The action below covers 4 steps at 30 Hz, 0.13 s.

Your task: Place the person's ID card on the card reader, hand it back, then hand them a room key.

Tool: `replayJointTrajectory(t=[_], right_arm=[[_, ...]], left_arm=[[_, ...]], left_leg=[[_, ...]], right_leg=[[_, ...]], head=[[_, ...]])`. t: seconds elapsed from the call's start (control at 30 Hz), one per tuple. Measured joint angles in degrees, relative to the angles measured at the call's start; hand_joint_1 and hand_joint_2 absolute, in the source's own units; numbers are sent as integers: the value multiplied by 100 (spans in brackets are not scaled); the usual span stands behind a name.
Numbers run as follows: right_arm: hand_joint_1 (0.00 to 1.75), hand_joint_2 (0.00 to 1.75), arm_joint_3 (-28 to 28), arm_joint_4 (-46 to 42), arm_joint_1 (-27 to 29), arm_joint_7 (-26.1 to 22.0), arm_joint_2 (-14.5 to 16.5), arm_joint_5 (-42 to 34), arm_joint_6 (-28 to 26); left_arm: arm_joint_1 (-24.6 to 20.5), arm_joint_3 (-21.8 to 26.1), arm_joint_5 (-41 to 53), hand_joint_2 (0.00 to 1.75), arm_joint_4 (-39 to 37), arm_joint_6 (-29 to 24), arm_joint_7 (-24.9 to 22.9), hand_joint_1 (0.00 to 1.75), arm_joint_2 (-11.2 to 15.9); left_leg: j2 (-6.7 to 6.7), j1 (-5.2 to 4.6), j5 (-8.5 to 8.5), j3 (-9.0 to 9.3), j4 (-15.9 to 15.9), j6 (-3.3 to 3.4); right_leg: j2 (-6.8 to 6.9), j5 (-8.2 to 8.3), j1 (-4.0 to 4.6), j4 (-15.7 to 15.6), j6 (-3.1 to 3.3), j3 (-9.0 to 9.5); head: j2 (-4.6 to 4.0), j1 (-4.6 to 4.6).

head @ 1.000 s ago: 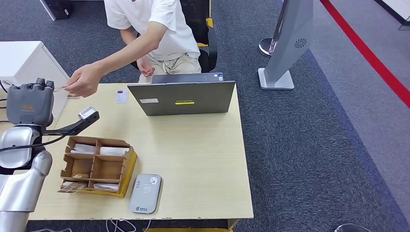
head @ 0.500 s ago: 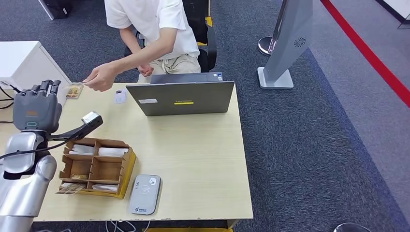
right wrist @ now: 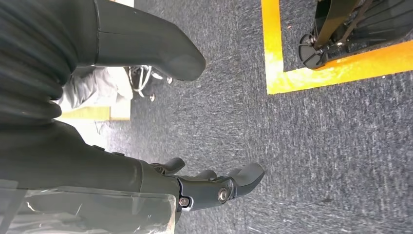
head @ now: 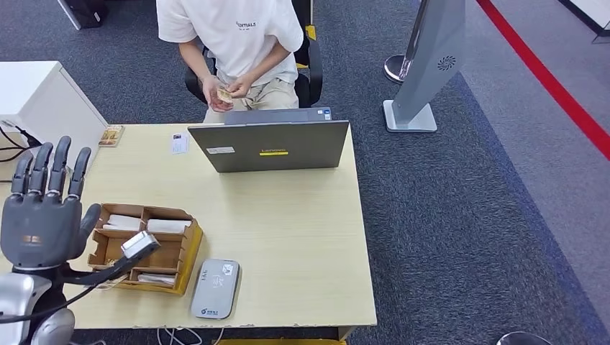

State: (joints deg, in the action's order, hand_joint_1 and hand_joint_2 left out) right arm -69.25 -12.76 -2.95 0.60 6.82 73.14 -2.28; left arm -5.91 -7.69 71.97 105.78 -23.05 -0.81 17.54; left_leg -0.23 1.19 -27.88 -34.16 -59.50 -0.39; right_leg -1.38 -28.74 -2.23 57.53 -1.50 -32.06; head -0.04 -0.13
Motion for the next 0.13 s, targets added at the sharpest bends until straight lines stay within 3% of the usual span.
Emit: replayJointTrajectory(t=[0.13], right_arm=[[0, 175, -73, 0, 7, 16, 13, -70, -37]], left_arm=[[543, 96, 12, 175, 538, -190, 29, 0, 59]], left_leg=[[-3, 0, -1, -1, 2, 1]], right_leg=[[7, -3, 0, 0, 0, 3]], head=[[0, -1]])
